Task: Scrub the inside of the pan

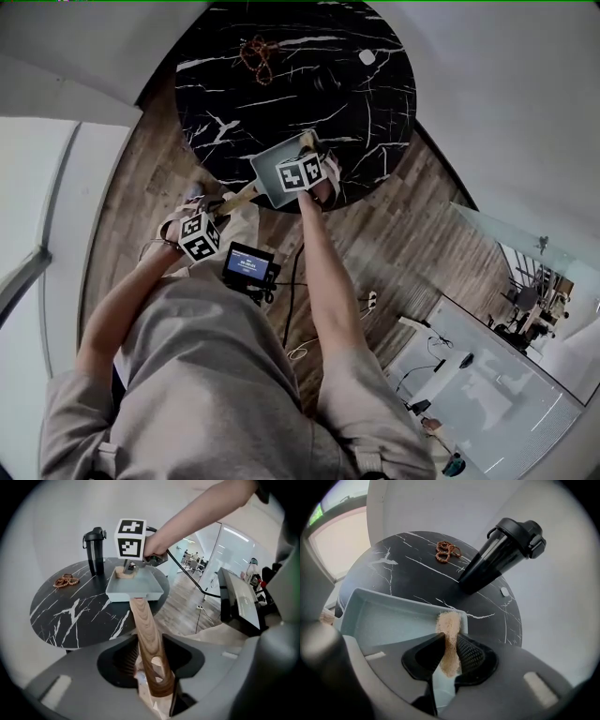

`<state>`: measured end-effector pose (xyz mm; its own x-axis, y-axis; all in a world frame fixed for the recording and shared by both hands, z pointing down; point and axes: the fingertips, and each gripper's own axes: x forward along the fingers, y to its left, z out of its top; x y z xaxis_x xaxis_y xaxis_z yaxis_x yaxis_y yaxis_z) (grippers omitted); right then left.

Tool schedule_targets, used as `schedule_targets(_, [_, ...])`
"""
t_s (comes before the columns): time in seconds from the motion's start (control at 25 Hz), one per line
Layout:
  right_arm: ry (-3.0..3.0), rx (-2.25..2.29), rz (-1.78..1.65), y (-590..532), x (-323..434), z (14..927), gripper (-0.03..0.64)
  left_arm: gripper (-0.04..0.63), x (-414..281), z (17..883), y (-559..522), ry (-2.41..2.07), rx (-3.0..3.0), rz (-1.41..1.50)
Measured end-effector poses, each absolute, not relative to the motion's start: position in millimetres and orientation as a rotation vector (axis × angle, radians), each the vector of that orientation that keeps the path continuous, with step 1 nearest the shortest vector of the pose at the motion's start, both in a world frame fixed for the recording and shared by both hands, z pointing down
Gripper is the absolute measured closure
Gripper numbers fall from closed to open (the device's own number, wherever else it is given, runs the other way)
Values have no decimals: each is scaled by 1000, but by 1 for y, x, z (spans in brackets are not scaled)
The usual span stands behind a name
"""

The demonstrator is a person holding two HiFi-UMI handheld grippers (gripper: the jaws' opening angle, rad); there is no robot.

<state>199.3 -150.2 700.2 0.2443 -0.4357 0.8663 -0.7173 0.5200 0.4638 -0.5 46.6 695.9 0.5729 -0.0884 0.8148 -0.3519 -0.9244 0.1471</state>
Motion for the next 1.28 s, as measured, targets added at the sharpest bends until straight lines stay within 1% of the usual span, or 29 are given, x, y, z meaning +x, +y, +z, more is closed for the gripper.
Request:
schedule_targets(0.4, [-1427,1069,333,-148,190,709,534,436,-2,696,44,-355,2554,1260])
schedule_targets(0.68, [-1458,1005,324,-140,177,711,538,434,-1,697,45,-341,2556,1272])
schedule_targets(1.28, [-1635,855,419,-99,111,715,538,425,-1,698,44,-339,2585,1309])
